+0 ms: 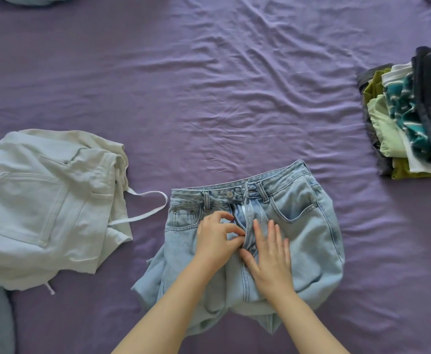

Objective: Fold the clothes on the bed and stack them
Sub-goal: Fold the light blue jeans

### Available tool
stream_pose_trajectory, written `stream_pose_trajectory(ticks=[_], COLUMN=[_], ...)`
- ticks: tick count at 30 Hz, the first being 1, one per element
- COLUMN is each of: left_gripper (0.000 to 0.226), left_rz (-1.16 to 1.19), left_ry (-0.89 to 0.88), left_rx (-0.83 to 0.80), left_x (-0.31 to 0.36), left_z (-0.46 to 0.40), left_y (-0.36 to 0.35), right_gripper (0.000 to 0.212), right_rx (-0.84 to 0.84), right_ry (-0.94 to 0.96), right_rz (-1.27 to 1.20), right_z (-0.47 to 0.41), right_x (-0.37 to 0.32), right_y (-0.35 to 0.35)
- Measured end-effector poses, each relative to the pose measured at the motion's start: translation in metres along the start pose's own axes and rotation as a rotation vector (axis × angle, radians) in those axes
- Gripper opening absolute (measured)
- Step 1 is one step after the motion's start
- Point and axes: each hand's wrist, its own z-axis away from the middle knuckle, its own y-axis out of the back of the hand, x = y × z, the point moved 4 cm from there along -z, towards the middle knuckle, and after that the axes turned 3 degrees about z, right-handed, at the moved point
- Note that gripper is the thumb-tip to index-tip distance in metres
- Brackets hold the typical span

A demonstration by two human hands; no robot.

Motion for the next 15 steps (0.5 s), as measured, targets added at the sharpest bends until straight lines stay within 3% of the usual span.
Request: stream_pose_trajectory(ticks=[5, 9, 12, 15], left_gripper=[0.005, 0.008, 0.009, 0.012], left_rz=[-0.096, 0.013, 0.16, 0.169], left_ry=[-0.144, -0.028, 0.071, 0.12], left_rx=[0.075, 0.024, 0.012, -0.058], left_x=[0.008, 0.005, 0.006, 0.007], left_z=[-0.006, -0.026, -0.046, -0.058], left_y=[0.003, 0.005, 0.009, 0.012], right_gripper=[0.073, 0.066, 0.086, 0.071], right_rx=[0.03, 0.053, 0.066, -0.054], right_ry=[-0.021, 0.009, 0.054, 0.021], right_rz=[0.144, 0.183, 0.185, 0.171], right_z=[0.006, 0.005, 0.004, 0.004], right_x=[-0.009, -0.007, -0.006, -0.006], right_y=[0.008, 0.004, 0.0, 0.001])
